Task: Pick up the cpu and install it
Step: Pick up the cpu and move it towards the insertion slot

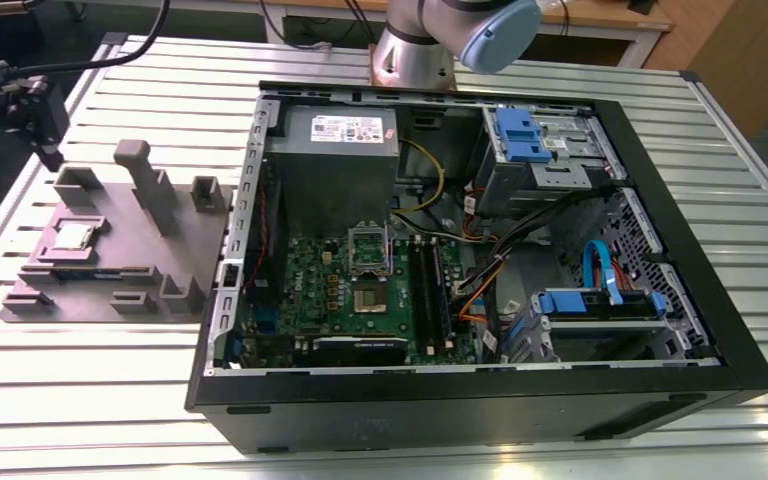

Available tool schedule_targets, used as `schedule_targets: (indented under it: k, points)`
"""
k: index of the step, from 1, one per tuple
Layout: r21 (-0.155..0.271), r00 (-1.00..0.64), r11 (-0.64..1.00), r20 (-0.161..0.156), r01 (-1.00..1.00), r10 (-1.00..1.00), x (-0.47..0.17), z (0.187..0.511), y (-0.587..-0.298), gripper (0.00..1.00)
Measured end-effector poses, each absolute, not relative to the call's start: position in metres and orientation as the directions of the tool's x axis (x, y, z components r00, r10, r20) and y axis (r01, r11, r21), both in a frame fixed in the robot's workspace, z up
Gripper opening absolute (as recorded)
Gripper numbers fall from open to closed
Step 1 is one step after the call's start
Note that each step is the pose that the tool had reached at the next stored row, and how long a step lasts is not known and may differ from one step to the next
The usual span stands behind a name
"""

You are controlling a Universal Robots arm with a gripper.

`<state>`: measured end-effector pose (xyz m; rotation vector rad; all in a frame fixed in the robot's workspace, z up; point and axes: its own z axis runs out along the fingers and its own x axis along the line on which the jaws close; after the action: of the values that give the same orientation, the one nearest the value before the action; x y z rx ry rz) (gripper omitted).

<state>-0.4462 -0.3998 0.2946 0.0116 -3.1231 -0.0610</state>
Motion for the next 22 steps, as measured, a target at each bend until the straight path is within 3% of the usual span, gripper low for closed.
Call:
schedule_targets:
  k: [22]
  points:
    - [0.04, -1.0, 0.999, 0.018, -0.007, -0.008, -0.445, 0.275, -0.405, 0.65]
